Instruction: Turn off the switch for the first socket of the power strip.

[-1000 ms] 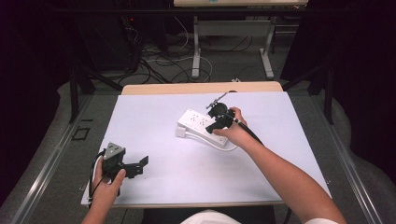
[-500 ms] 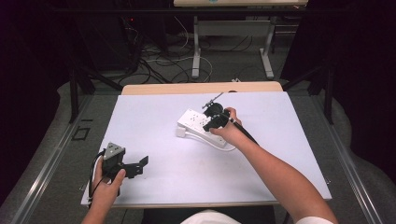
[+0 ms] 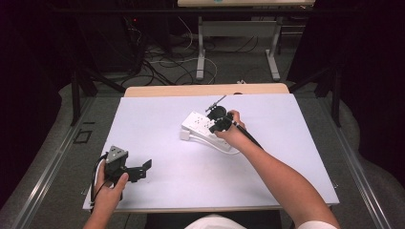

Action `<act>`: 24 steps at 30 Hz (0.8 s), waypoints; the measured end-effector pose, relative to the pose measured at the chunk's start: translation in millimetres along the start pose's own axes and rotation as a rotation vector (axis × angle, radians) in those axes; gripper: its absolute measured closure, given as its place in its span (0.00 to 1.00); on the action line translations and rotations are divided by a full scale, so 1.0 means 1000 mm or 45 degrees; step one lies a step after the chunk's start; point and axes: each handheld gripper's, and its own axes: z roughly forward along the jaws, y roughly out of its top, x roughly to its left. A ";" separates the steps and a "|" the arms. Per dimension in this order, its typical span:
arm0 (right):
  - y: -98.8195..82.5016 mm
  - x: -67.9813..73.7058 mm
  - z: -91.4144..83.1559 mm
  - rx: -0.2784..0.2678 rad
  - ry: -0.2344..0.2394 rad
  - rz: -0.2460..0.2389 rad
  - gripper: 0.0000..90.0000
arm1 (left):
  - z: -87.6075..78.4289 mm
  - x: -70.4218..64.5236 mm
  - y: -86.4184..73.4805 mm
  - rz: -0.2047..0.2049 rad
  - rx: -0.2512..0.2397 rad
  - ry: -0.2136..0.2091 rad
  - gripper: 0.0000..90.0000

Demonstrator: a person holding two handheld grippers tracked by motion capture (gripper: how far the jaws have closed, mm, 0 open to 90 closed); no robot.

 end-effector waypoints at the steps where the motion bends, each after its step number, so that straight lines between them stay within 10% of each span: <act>1: -0.001 0.000 0.003 -0.035 0.003 -0.003 1.00 | 0.000 0.000 0.000 0.000 0.000 0.000 0.00; 2: 0.007 -0.003 -0.010 0.247 -0.016 -0.070 1.00 | 0.000 0.000 0.000 0.000 0.000 0.000 0.00; 4: 0.001 0.000 0.000 0.088 -0.009 -0.009 1.00 | 0.000 0.000 0.000 0.001 0.000 0.000 0.00; 9: 0.001 -0.002 0.004 0.076 0.002 -0.042 1.00 | 0.000 0.000 0.000 0.001 0.001 0.000 0.00; 10: 0.004 -0.001 0.001 0.175 -0.006 -0.053 1.00 | 0.000 0.000 0.000 0.001 0.002 0.000 0.00; 11: 0.000 -0.001 0.008 0.050 0.002 -0.034 1.00 | 0.000 0.000 0.000 0.001 0.001 0.000 0.00; 24: 0.002 0.003 0.012 0.080 -0.005 -0.065 1.00 | 0.000 0.000 0.000 0.002 0.001 0.001 0.00</act>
